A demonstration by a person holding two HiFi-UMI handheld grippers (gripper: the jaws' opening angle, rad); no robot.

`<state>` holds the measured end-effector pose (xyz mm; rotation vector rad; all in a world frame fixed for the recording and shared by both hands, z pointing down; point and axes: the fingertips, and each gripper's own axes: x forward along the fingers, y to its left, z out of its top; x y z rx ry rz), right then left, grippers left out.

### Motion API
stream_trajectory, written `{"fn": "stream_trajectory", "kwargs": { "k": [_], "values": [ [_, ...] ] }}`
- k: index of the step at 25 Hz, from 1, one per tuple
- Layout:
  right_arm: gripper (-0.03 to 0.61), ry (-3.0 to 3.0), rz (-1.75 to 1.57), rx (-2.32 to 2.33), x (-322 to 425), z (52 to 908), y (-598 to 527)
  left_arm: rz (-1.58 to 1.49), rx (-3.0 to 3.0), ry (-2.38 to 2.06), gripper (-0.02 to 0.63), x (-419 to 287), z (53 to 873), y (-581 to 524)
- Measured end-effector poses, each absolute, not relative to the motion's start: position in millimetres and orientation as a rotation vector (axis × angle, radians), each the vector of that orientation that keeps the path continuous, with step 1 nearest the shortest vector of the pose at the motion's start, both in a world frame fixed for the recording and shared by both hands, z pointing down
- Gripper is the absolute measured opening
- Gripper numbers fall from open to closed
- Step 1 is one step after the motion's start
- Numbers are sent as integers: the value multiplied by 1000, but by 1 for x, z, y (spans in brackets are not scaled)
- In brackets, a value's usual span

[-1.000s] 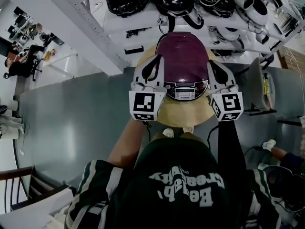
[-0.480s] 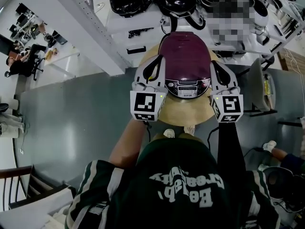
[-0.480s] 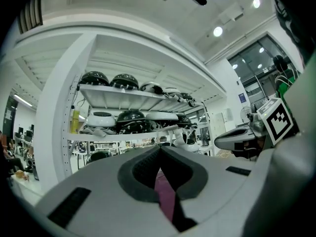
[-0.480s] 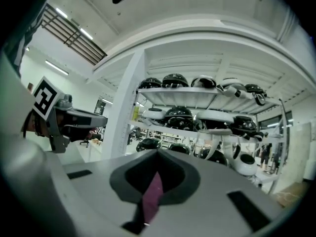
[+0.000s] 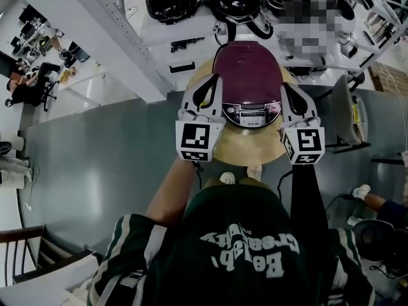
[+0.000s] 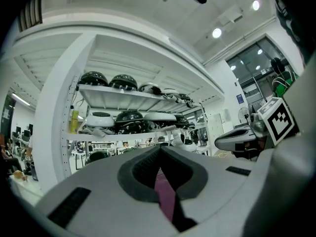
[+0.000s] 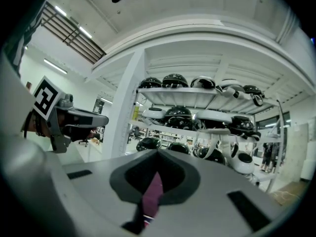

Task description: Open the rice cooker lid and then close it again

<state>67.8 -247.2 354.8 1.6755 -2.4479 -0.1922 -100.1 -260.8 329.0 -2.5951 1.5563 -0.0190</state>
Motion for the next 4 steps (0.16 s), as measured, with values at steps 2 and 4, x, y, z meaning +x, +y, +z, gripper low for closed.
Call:
{"fn": "stream_trajectory", "kwargs": {
  "k": [2, 4],
  "values": [
    [3, -2443, -190, 1678, 67, 355, -245, -22, -2597, 1556, 0, -103, 329, -259],
    [3, -2438, -189, 1681, 65, 355, -242, -27, -2600, 1556, 0, -105, 330, -257]
  ]
}}
